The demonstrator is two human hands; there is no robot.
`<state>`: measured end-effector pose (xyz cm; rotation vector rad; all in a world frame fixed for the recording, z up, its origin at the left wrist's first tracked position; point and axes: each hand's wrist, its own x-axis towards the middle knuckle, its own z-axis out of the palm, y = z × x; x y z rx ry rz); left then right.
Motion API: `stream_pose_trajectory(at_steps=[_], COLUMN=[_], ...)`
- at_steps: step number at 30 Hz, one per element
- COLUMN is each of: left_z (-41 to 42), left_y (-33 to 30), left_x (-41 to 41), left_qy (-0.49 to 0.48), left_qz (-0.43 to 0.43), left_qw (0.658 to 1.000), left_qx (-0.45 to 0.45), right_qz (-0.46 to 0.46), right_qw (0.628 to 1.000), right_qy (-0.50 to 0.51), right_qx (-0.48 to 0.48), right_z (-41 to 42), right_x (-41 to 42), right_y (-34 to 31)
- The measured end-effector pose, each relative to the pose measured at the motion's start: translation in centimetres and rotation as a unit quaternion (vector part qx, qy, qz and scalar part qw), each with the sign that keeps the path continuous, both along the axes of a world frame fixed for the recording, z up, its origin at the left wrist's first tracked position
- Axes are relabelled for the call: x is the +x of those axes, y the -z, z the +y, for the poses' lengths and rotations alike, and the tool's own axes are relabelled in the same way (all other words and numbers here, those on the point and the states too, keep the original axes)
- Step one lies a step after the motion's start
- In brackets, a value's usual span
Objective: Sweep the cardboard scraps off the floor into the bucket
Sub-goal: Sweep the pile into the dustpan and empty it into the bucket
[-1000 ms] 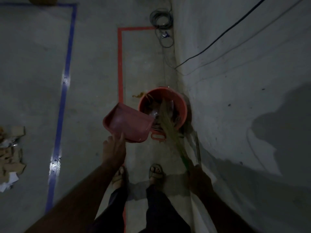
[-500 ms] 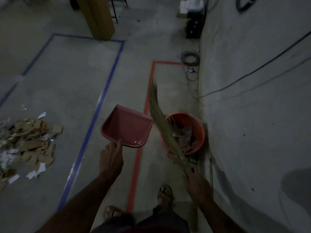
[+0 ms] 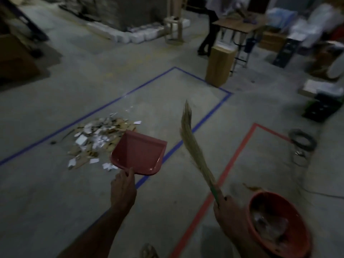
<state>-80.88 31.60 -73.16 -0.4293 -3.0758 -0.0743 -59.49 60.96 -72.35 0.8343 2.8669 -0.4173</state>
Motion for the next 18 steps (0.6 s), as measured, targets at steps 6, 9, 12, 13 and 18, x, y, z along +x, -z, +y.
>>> stream_pose_trajectory(at_steps=[6,9,12,13,18], left_z=[-11.4,-15.9,-19.7,-20.8,-25.0], left_y=[-0.3,0.0,0.5,0.7,2.4], left_x=[-2.1,-2.9,-3.5,-3.5,-5.3], left_qy=[-0.122,-0.175,-0.233,-0.248,-0.301], left_qz=[0.022,0.035,0.049,0.053,0.038], left_qw=[0.991,0.982,0.969,0.965,0.951], left_qx=[0.041,0.055,0.067,0.065,0.059], right_qz=[-0.029,-0.047,-0.049,-0.055,-0.087], right_qw=[0.992,0.984,0.976,0.972,0.953], right_qy=[-0.120,-0.172,-0.213,-0.227,-0.288], right_qx=[-0.010,0.011,0.010,0.013,0.030], right_z=[-9.2,-12.3,-14.6,-15.3,-18.9], right_x=[-10.2,-14.7,-19.1,-20.5,-27.0], right_y=[-1.0,-1.2,-0.5,-0.2,1.4])
